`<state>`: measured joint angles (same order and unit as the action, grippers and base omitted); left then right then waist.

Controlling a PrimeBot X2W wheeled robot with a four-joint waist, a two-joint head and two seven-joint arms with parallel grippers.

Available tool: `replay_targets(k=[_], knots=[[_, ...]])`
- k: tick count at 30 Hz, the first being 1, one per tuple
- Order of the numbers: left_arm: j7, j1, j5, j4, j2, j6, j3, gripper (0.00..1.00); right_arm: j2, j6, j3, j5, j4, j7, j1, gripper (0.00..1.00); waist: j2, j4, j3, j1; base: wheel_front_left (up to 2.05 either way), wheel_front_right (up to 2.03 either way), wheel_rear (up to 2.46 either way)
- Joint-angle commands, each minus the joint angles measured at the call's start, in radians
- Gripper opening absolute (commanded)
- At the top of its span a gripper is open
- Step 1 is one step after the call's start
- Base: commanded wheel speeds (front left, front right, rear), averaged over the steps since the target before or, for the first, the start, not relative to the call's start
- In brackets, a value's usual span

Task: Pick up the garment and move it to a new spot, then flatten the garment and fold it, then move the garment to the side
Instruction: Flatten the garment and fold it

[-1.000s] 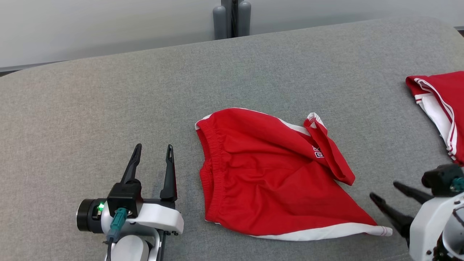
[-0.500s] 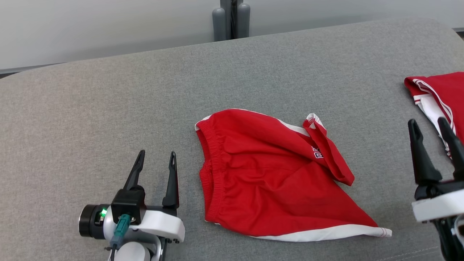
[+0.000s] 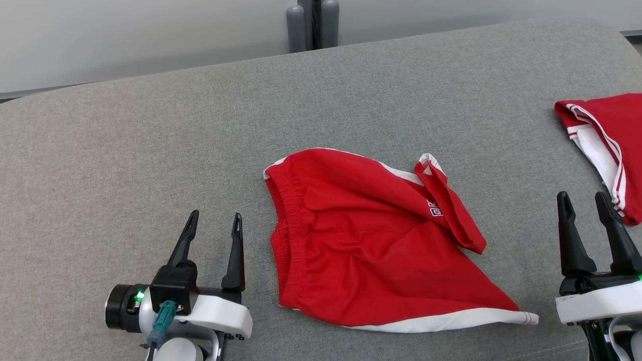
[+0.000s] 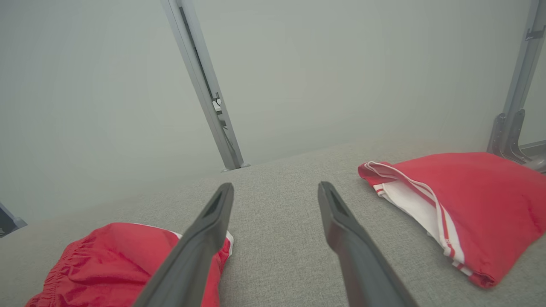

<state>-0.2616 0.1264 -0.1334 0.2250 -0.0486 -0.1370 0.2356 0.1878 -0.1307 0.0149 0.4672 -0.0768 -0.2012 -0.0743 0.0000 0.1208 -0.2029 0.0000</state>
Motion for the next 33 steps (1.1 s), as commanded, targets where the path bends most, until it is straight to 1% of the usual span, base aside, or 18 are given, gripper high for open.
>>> replay_targets(k=[1, 3, 7, 8, 10, 12, 15, 17, 18, 20, 23, 28, 33], knots=[[-0.004, 0.006, 0.006, -0.004, -0.005, 0.005, -0.008, 1.00, 0.008, 0.000, -0.004, 0.008, -0.005, -0.009, -0.006, 1.00, 0.0000, -0.001, 0.001, 0.0000, 0.00, 0.00, 0.00], [-0.004, 0.001, 0.017, -0.003, -0.008, 0.030, -0.002, 1.00, 0.016, 0.000, -0.008, 0.010, -0.012, -0.013, -0.009, 1.00, 0.0000, -0.003, 0.002, 0.0000, 0.00, 0.00, 0.00], [-0.004, -0.013, 0.038, 0.031, -0.064, 0.162, 0.060, 1.00, 0.025, 0.000, -0.015, 0.013, -0.025, -0.017, -0.009, 1.00, 0.0000, -0.008, 0.004, 0.0000, 0.00, 0.00, 0.00], [-0.004, -0.015, 0.042, 0.041, -0.083, 0.189, 0.070, 1.00, 0.025, 0.000, -0.016, 0.012, -0.028, -0.019, -0.009, 1.00, 0.0000, -0.009, 0.004, 0.0000, 0.00, 0.00, 0.00], [-0.004, -0.013, 0.054, 0.046, -0.123, 0.229, 0.100, 1.00, 0.026, 0.000, -0.018, 0.011, -0.035, -0.021, -0.009, 1.00, 0.0000, -0.012, 0.003, 0.0000, 0.00, 0.00, 0.00], [-0.004, -0.017, 0.063, 0.050, -0.169, 0.255, 0.156, 1.00, 0.028, 0.000, -0.021, 0.007, -0.042, -0.020, -0.011, 1.00, 0.0000, -0.014, 0.002, 0.0000, 0.00, 0.00, 0.00], [-0.004, 0.000, 0.047, 0.053, -0.245, 0.267, 0.263, 1.00, 0.030, 0.000, -0.023, 0.003, -0.048, -0.021, -0.014, 1.00, 0.0000, -0.017, -0.002, 0.0000, 0.00, 0.00, 0.00], [-0.004, 0.025, 0.000, 0.046, -0.285, 0.268, 0.367, 1.00, 0.031, 0.000, -0.024, 0.000, -0.052, -0.020, -0.016, 1.00, 0.0000, -0.019, -0.006, 0.0000, 0.00, 0.00, 0.00], [-0.004, 0.043, -0.026, 0.043, -0.309, 0.266, 0.408, 1.00, 0.031, 0.000, -0.024, -0.001, -0.054, -0.020, -0.018, 1.00, 0.0000, -0.020, -0.009, 0.0000, 0.00, 0.00, 0.00], [-0.004, 0.073, -0.075, 0.040, -0.338, 0.267, 0.481, 1.00, 0.032, 0.000, -0.028, -0.003, -0.056, -0.019, -0.021, 1.00, 0.0000, -0.020, -0.014, 0.0000, 0.00, 0.00, 0.00], [-0.004, 0.120, -0.132, 0.038, -0.359, 0.267, 0.549, 1.00, 0.032, 0.000, -0.034, -0.002, -0.062, -0.019, -0.024, 1.00, 0.0000, -0.018, -0.021, 0.0000, 0.00, 0.00, 0.00], [-0.004, 0.161, -0.185, 0.039, -0.374, 0.267, 0.606, 1.00, 0.035, 0.000, -0.034, -0.007, -0.072, -0.020, -0.033, 1.00, 0.0000, -0.011, -0.028, 0.0000, 0.00, 0.00, 0.00], [-0.004, 0.188, -0.212, 0.063, -0.382, 0.267, 0.652, 1.00, 0.035, 0.000, -0.030, -0.009, -0.079, -0.022, -0.035, 1.00, 0.0000, -0.008, -0.028, 0.0000, 0.00, 0.00, 0.00]])
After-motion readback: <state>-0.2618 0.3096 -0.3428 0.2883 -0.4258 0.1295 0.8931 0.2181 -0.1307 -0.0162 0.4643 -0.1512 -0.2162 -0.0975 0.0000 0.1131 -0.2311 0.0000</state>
